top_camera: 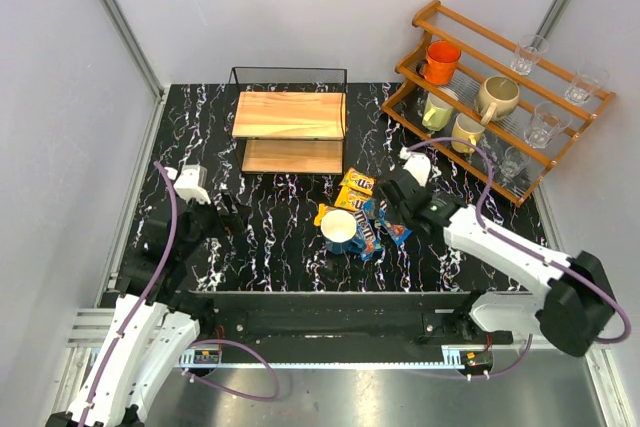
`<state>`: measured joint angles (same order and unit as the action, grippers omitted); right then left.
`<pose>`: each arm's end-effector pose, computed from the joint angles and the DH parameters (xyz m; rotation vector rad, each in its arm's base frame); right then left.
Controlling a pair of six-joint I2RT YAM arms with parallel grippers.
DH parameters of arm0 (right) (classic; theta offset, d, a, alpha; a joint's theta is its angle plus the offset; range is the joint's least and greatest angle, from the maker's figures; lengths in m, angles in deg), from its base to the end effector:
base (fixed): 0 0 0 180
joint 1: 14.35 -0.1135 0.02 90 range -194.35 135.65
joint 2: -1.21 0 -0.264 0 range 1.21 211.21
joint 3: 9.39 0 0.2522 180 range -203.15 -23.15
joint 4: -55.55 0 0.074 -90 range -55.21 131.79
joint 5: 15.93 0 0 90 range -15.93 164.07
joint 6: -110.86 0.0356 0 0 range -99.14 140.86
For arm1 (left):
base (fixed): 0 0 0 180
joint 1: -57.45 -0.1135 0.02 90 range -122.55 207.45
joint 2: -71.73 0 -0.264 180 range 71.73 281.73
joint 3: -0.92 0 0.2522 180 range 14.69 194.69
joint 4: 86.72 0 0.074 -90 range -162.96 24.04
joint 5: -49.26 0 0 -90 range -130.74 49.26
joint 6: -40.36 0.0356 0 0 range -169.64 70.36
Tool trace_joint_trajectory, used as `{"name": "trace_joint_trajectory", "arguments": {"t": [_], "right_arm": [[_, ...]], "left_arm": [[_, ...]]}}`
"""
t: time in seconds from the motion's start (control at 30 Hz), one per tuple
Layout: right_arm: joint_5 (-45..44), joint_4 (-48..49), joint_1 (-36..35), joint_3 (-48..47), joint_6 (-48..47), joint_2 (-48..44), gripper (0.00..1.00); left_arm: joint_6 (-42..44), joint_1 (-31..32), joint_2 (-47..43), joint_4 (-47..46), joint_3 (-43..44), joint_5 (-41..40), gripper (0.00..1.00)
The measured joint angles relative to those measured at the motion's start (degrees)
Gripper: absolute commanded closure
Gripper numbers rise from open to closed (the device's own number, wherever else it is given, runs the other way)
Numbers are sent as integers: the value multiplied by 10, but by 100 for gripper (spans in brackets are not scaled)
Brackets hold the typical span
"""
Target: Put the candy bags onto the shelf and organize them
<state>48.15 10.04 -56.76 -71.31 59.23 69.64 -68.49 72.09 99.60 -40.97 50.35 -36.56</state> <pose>0.1868 0.1495 0.2469 0.1033 2.3593 0.1123 0.1165 -0.0331 0.2847 -0.0265 2.0197 -0.4470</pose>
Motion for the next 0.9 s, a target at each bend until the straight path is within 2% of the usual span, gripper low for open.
{"name": "trace_joint_trajectory", "arguments": {"t": [0.17,0.4,0.63,0.9], "right_arm": [[16,19,7,-35,-15,73,12],[19,37,30,-72,-22,150,15],[31,50,58,-114,-28,230,23],[34,63,71,-130,-38,281,28]], "left_arm": [[0,0,1,-4,0,5,1],[0,1,1,-5,0,9,1],[0,2,1,-5,0,12,1],[0,2,1,-5,0,13,1]]}}
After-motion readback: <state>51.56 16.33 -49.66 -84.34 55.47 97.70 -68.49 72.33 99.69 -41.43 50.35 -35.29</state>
